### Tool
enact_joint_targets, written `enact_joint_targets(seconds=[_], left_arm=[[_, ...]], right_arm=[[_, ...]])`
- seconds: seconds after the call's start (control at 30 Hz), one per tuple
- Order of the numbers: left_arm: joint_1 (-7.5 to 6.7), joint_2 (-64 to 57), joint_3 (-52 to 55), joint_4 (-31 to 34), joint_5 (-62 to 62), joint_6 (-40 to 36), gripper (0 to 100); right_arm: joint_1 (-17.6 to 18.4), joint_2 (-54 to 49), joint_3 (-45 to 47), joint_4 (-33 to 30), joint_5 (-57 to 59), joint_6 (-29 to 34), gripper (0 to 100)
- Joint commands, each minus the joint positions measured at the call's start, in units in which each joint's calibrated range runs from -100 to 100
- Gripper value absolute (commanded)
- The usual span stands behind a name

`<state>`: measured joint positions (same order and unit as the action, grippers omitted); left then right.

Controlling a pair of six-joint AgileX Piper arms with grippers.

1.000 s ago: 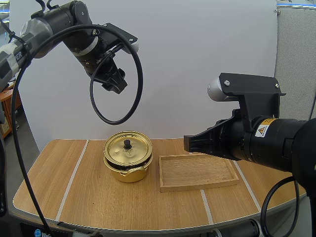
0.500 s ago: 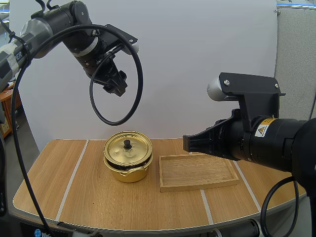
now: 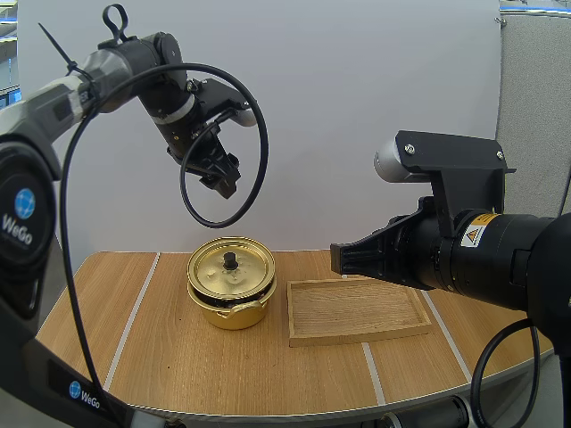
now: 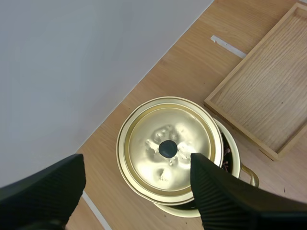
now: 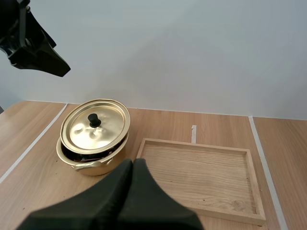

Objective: Open the pot, put the grape inside, and close it

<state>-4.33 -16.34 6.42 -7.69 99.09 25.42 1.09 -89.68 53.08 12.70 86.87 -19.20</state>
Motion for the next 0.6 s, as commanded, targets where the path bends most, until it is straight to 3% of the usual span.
enact_joint_targets(seconds=[0.0, 0.57], left_arm=[[0.05, 5.21, -0.17, -1.36, 0.18, 0.08, 100], [0.05, 22.52, -0.05, -1.82, -0.19, -1.42, 100]], right_arm=[[0.06, -0.43, 0.26, 0.31, -0.52, 0.17, 0], [0.06, -0.43, 0.26, 0.30, -0.27, 0.17, 0]])
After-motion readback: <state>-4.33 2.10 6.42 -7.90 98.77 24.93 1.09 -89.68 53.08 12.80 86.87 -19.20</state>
